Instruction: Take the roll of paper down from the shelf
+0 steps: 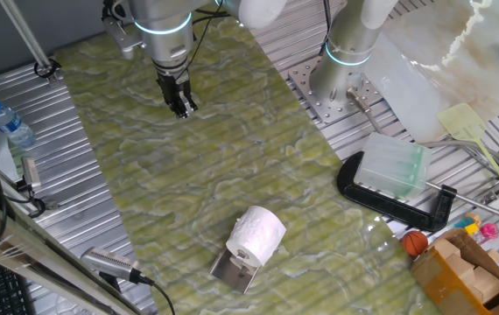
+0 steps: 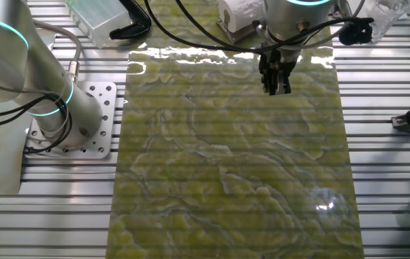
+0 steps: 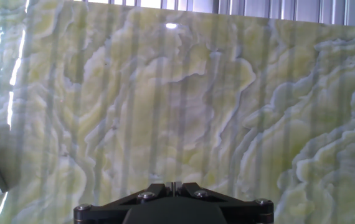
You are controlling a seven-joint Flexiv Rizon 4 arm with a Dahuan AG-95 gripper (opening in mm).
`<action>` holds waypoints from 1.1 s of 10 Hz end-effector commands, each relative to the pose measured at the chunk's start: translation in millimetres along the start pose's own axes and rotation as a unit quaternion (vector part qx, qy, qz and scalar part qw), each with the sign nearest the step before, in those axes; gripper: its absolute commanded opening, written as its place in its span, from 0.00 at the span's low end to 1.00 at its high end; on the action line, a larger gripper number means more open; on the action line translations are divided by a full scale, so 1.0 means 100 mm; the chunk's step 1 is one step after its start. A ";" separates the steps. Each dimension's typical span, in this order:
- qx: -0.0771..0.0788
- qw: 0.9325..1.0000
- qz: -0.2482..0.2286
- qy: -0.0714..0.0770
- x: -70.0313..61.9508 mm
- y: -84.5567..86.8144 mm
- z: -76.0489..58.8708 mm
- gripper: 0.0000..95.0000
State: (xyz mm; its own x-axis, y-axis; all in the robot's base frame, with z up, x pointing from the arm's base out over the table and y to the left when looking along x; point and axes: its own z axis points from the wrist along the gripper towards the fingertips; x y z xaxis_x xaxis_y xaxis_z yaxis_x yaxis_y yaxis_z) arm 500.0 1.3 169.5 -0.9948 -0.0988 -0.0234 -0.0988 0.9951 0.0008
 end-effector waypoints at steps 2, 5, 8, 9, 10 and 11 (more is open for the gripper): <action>0.000 1.000 0.000 -0.001 0.00 0.00 0.00 0.00; 0.000 1.000 0.004 -0.002 0.00 0.00 0.00 0.00; 0.000 1.000 0.005 -0.002 0.00 0.00 0.00 0.00; 0.000 1.000 0.005 -0.002 0.00 0.00 0.00 0.00; 0.000 1.000 0.006 -0.002 0.00 0.00 0.00 0.00; 0.000 1.000 0.006 -0.003 0.00 0.00 0.00 0.00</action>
State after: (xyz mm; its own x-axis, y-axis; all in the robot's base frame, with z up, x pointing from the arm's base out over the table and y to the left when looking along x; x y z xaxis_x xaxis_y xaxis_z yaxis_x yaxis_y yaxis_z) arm 500.1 1.4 169.3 -0.9958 -0.0873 -0.0272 -0.0874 0.9962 0.0016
